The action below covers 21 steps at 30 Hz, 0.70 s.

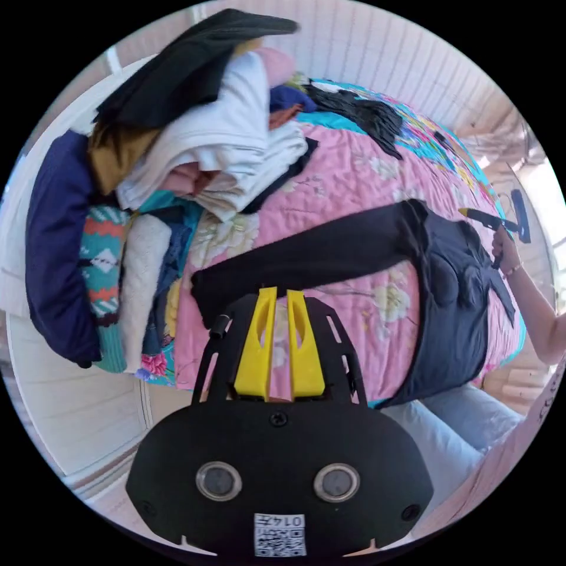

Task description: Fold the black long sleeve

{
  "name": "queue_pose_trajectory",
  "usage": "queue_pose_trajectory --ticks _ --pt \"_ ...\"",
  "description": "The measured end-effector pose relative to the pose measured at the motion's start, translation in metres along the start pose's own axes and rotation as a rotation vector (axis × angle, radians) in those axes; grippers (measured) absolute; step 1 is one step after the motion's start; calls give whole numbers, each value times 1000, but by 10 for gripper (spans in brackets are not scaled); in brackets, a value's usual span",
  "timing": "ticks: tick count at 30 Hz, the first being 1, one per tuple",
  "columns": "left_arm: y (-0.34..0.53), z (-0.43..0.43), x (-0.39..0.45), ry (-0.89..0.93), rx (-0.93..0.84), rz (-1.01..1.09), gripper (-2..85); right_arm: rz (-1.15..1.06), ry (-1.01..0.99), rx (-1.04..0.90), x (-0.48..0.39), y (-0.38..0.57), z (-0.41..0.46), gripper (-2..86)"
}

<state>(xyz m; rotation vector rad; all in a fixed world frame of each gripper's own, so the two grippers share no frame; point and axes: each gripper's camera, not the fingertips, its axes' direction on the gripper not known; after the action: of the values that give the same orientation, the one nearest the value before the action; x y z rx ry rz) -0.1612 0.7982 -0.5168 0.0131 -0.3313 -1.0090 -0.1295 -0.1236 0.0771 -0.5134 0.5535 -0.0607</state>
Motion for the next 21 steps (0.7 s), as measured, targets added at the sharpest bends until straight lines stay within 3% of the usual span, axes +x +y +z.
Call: queue_pose_trajectory --ticks 5,11,15,21 --pt "-40 31 182 309 101 256 42 245 12 29 71 159 -55 35" --pt "-98 75 433 486 120 618 51 502 205 10 157 306 -134 40" --pt "-118 109 593 507 38 844 52 618 282 8 212 380 -181 67" --pt "-151 150 762 426 -16 1030 60 816 374 131 280 492 -237 85"
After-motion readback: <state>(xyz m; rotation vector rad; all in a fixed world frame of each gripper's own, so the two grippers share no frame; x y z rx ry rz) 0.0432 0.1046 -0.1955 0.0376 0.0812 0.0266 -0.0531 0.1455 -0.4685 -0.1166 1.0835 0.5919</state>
